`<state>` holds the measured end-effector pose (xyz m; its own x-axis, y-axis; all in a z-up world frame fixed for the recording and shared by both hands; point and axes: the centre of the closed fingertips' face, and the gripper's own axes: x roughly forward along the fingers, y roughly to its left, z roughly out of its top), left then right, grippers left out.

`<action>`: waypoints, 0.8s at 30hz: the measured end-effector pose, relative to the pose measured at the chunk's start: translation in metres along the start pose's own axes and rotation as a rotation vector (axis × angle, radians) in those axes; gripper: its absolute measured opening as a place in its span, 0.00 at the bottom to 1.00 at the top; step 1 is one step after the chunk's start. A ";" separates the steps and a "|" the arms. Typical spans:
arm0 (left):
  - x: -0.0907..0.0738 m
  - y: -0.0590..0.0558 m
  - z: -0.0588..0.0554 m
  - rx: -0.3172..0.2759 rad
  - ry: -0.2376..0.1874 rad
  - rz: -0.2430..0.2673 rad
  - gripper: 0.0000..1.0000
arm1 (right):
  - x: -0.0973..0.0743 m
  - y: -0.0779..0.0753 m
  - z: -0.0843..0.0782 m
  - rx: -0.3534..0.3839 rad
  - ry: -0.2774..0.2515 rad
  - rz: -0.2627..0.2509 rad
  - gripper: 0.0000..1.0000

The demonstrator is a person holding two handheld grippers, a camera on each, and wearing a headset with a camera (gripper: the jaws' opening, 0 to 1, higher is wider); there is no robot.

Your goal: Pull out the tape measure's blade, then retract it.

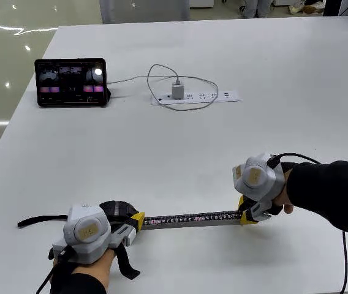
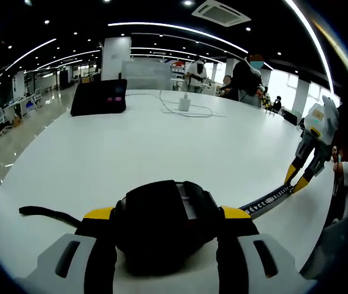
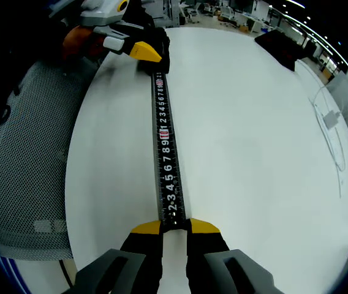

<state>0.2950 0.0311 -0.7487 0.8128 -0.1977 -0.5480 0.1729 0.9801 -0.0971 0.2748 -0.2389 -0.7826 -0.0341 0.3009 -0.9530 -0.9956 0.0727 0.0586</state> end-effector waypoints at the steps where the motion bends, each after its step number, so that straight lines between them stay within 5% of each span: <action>1: 0.000 0.000 0.000 0.001 0.001 -0.002 0.61 | 0.000 0.000 0.000 0.000 0.001 -0.001 0.10; 11: 0.001 -0.001 -0.001 0.028 0.024 -0.003 0.60 | 0.000 -0.001 0.002 0.033 -0.001 0.007 0.11; 12: 0.001 -0.001 0.000 0.023 0.025 -0.003 0.60 | 0.003 -0.001 0.004 0.111 -0.012 -0.002 0.10; 24: 0.000 -0.001 0.000 0.020 0.029 -0.007 0.60 | 0.002 -0.001 0.004 0.056 0.015 -0.008 0.11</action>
<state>0.2951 0.0297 -0.7485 0.7951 -0.2033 -0.5714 0.1895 0.9782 -0.0843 0.2757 -0.2344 -0.7836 -0.0277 0.2858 -0.9579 -0.9894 0.1287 0.0670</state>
